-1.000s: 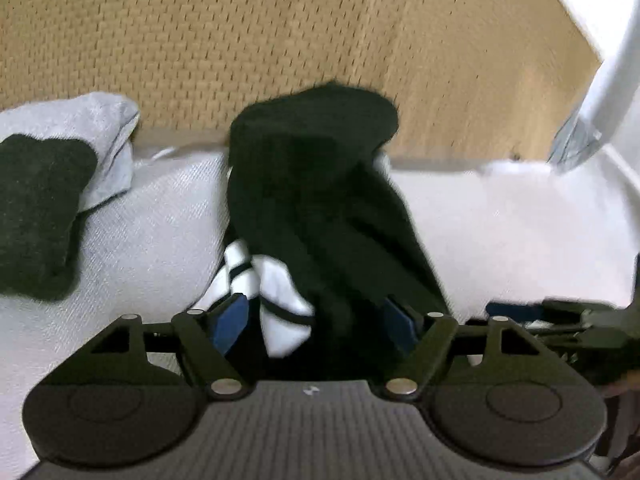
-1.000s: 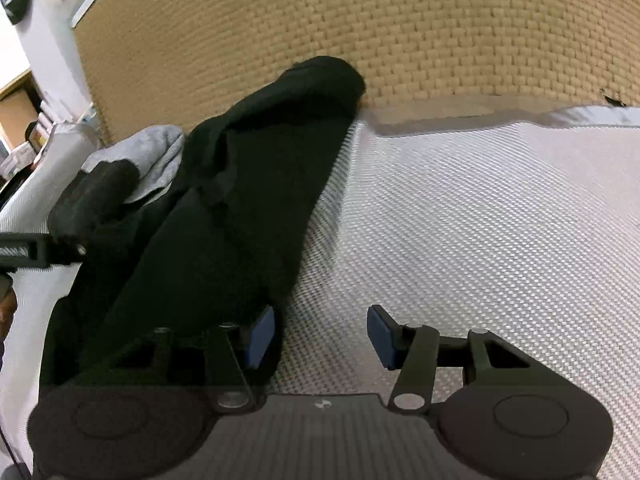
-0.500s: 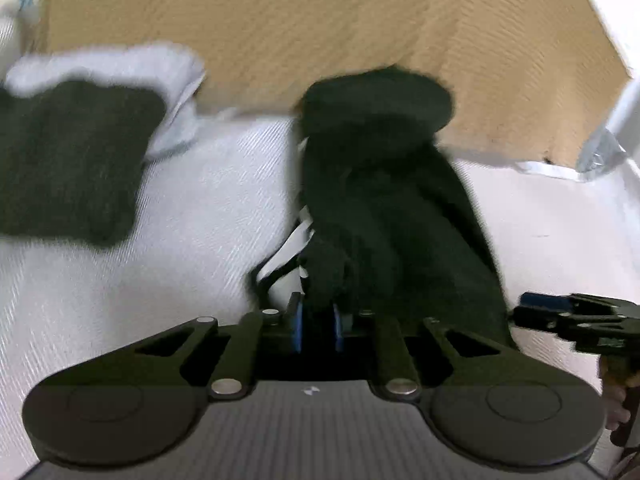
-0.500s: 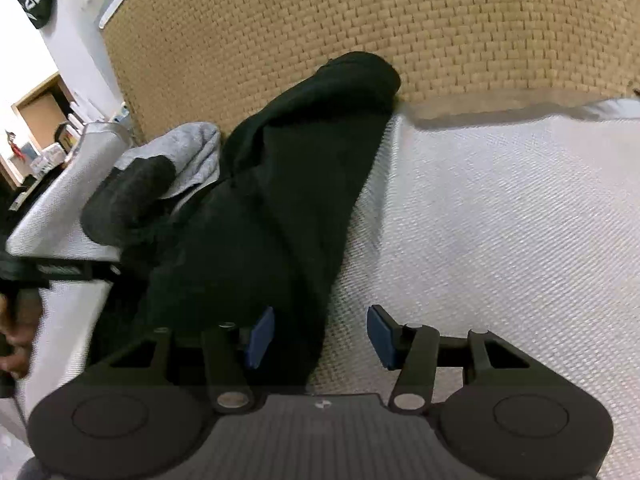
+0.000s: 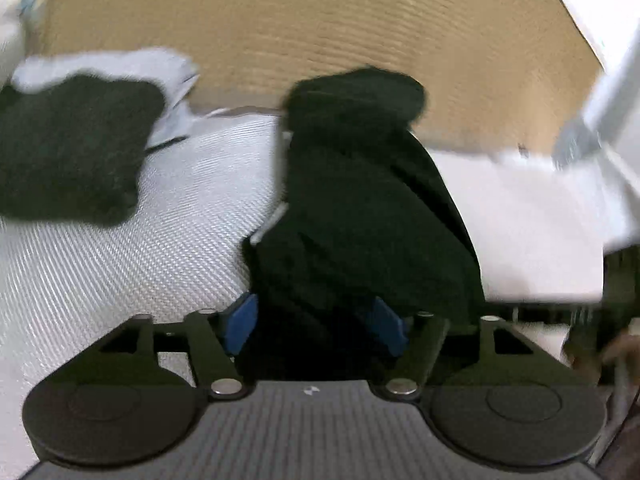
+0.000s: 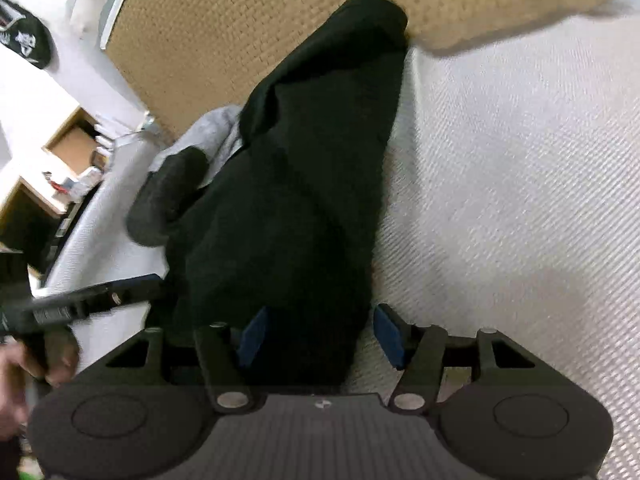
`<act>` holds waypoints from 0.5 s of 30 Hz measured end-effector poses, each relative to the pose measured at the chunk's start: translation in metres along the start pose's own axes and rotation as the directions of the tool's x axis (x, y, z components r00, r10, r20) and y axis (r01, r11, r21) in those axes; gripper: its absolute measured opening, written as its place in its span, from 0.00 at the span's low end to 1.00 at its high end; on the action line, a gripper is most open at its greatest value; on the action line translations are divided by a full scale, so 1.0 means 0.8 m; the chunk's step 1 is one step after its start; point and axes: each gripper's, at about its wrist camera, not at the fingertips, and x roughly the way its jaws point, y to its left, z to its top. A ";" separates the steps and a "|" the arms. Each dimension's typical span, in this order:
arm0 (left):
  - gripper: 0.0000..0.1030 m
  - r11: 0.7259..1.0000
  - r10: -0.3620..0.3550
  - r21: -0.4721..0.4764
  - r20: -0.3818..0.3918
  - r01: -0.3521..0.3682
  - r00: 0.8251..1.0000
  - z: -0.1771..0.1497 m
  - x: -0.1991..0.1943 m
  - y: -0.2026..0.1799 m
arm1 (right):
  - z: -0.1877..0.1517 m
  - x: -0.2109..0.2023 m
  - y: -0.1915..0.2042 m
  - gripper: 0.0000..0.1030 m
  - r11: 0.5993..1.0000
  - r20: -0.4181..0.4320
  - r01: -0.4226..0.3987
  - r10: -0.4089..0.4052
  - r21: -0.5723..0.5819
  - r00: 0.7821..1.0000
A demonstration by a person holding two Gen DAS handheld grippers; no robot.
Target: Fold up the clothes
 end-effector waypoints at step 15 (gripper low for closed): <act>0.54 0.984 0.148 -0.092 -0.077 -0.155 0.986 -0.061 0.001 0.021 | -0.017 0.000 -0.017 0.63 0.980 -0.014 -0.169 0.171 0.110 0.985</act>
